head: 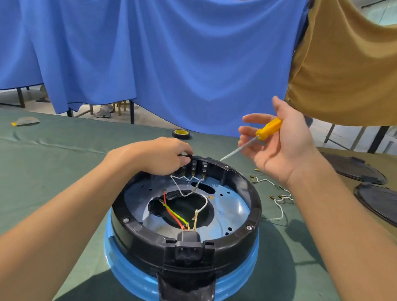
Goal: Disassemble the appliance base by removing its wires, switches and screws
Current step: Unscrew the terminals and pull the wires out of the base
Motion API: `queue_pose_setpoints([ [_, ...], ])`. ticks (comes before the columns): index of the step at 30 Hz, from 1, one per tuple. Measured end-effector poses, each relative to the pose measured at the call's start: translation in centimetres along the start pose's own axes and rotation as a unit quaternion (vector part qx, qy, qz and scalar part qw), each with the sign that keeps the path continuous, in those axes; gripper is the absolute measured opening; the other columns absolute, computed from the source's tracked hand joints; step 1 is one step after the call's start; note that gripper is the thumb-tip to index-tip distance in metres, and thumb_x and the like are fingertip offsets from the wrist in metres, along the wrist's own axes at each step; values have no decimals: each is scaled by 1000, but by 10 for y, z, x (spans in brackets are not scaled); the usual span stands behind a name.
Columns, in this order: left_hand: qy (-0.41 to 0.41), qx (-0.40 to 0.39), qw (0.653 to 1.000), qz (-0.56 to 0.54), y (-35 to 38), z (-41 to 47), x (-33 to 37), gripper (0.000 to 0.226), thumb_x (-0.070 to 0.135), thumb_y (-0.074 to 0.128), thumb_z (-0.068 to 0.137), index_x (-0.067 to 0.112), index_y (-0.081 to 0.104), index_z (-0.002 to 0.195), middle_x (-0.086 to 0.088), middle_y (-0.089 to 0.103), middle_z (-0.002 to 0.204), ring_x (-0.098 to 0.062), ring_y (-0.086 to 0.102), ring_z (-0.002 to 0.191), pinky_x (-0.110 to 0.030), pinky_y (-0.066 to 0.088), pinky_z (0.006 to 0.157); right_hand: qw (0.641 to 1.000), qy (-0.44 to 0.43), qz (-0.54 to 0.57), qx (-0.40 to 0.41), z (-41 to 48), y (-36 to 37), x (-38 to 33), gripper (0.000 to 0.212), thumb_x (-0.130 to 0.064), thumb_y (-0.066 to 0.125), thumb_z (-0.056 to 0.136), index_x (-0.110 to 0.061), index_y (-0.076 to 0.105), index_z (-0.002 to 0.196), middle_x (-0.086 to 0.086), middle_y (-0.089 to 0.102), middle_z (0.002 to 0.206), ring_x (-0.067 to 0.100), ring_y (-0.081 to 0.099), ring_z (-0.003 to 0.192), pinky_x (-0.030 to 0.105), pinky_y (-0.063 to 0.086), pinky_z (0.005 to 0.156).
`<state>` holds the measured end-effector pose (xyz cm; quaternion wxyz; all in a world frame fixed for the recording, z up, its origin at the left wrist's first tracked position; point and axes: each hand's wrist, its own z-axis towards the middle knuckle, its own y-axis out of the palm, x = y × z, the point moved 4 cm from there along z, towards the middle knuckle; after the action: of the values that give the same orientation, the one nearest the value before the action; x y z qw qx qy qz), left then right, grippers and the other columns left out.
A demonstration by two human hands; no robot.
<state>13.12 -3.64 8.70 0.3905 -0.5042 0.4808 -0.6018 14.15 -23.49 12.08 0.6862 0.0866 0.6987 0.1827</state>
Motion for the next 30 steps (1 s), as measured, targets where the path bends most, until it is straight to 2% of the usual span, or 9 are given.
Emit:
queue_pose_setpoints([
  [4, 9, -1, 1000, 1, 0, 1, -2, 33, 30, 40, 103, 25, 53, 132, 1, 59, 127, -18, 51, 103, -30, 38, 91, 974, -79, -213, 26, 1, 6, 23, 71, -61, 43, 95, 2, 60, 66, -2, 49, 41, 8, 34, 34, 15, 26, 36],
  [9, 31, 9, 999, 4, 3, 5, -6, 34, 38, 38, 102, 32, 54, 132, 8, 53, 102, -16, 46, 95, -30, 35, 86, 933, -202, -291, 71, 1, 11, 34, 47, -30, 62, 87, -5, 56, 47, 4, 58, 49, 13, 43, 46, 32, 37, 57],
  [14, 61, 59, 995, -50, 14, 11, -6, 35, 35, 34, 104, 29, 57, 130, 17, 45, 52, -13, 38, 78, -31, 30, 85, 896, -248, -350, 114, 0, 7, 33, 30, -19, 59, 75, 8, 62, 62, -5, 57, 43, 14, 48, 49, 33, 48, 58],
  [17, 82, 62, 994, -32, 15, 10, -2, 36, 28, 31, 105, 29, 53, 133, 18, 59, 75, -4, 48, 86, -28, 30, 92, 886, -250, -367, 136, 2, 6, 33, 31, -19, 58, 76, 10, 62, 66, -5, 59, 43, 13, 52, 52, 33, 51, 63],
  [20, 51, 31, 998, -27, 16, 10, -1, 35, 33, 31, 105, 32, 51, 133, 8, 58, 102, -17, 54, 100, -37, 42, 91, 876, -245, -393, 133, 2, 7, 34, 33, -20, 58, 76, 13, 61, 71, 1, 63, 47, 7, 56, 49, 32, 54, 66],
  [23, 51, 18, 998, -33, 11, 15, 2, 31, 35, 36, 103, 25, 60, 122, 13, 57, 84, -3, 51, 75, -21, 38, 66, 866, -250, -409, 143, 0, 5, 34, 34, -22, 58, 76, 12, 63, 72, 4, 64, 49, 3, 59, 49, 33, 54, 65],
  [25, 52, 25, 998, -29, 7, 20, 7, 33, 37, 39, 102, 16, 64, 99, 7, 55, 73, -6, 48, 64, -20, 34, 58, 865, -249, -408, 156, 0, 3, 33, 35, -23, 57, 75, 11, 64, 72, 2, 63, 48, 9, 62, 57, 36, 55, 67],
  [27, 46, 45, 997, -40, 8, 25, 11, 43, 38, 41, 102, 9, 50, 71, -2, 44, 62, -17, 40, 57, -27, 32, 54, 870, -240, -399, 162, 1, 2, 33, 35, -24, 58, 75, 10, 64, 71, -1, 64, 48, 21, 65, 68, 42, 56, 70],
  [30, 17, 69, 995, -70, 15, 28, 10, 48, 44, 42, 100, 10, 40, 65, -4, 40, 58, -22, 40, 58, -32, 34, 60, 886, -216, -376, 165, 3, -1, 35, 31, -23, 60, 73, 7, 66, 67, -1, 64, 48, 24, 64, 65, 47, 58, 70],
])
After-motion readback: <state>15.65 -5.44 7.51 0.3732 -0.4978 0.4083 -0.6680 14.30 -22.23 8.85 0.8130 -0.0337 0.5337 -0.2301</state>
